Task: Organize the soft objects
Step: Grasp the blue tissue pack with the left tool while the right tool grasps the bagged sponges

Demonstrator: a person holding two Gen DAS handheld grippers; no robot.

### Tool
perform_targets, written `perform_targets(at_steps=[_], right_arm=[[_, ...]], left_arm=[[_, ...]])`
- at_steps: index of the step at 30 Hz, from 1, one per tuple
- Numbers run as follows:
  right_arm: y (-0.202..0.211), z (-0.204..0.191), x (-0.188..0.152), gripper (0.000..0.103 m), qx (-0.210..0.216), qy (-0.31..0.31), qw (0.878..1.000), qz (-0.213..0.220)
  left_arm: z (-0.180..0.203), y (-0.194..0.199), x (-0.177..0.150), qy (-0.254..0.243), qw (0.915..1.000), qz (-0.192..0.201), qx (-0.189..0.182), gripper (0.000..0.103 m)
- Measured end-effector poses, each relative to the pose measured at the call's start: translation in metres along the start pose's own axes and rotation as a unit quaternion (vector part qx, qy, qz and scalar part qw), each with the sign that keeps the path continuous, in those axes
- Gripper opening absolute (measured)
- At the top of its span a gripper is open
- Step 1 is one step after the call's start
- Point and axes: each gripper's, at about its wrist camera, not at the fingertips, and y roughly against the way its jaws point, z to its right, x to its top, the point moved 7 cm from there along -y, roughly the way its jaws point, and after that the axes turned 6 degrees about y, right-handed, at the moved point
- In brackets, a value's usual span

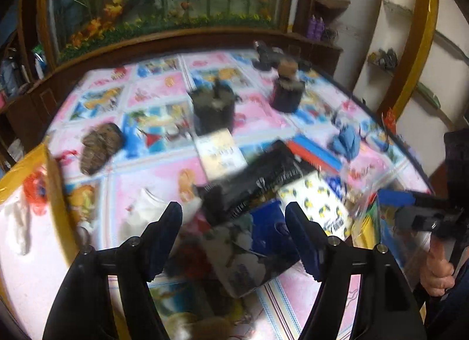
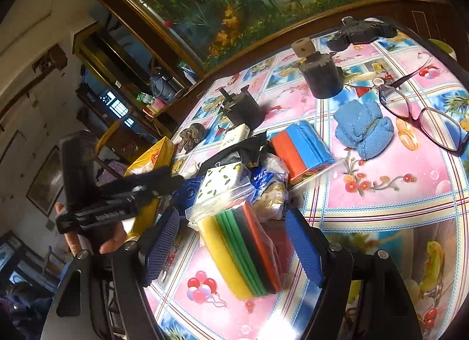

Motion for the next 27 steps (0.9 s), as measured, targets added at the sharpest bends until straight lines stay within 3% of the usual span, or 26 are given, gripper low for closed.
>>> perform_targets(at_steps=[5, 8, 12, 14, 19, 20, 23, 27], right_arm=[[0.001, -0.011, -0.001, 0.080, 0.028, 0.009, 1.000, 0.004], [0.001, -0.012, 0.000, 0.080, 0.027, 0.008, 1.000, 0.007], [0.004, -0.015, 0.000, 0.080, 0.023, 0.014, 1.000, 0.013], [0.006, -0.015, -0.001, 0.080, 0.022, 0.016, 1.000, 0.014], [-0.004, -0.013, -0.007, 0.080, 0.011, 0.018, 1.000, -0.013], [-0.007, -0.013, -0.009, 0.080, 0.008, 0.022, 0.999, -0.024], [-0.010, -0.013, -0.013, 0.080, -0.016, 0.049, 0.998, -0.046], [-0.018, -0.009, -0.018, 0.080, -0.052, 0.085, 0.992, -0.074]], left_arm=[[0.028, 0.020, -0.048, -0.025, 0.9979, -0.035, -0.048, 0.072], [0.043, 0.041, -0.074, -0.056, 0.9967, -0.032, -0.050, 0.072], [0.045, 0.043, -0.073, -0.078, 0.9968, -0.019, 0.005, 0.076], [0.042, 0.032, -0.072, -0.073, 0.9962, -0.036, 0.031, 0.076], [0.050, 0.012, -0.080, -0.092, 0.9924, -0.062, 0.054, 0.076], [0.051, 0.009, -0.081, -0.096, 0.9916, -0.062, 0.060, 0.075], [0.047, -0.001, -0.080, -0.080, 0.9921, -0.066, 0.071, 0.053], [0.041, 0.000, -0.078, -0.052, 0.9959, -0.049, 0.055, 0.050]])
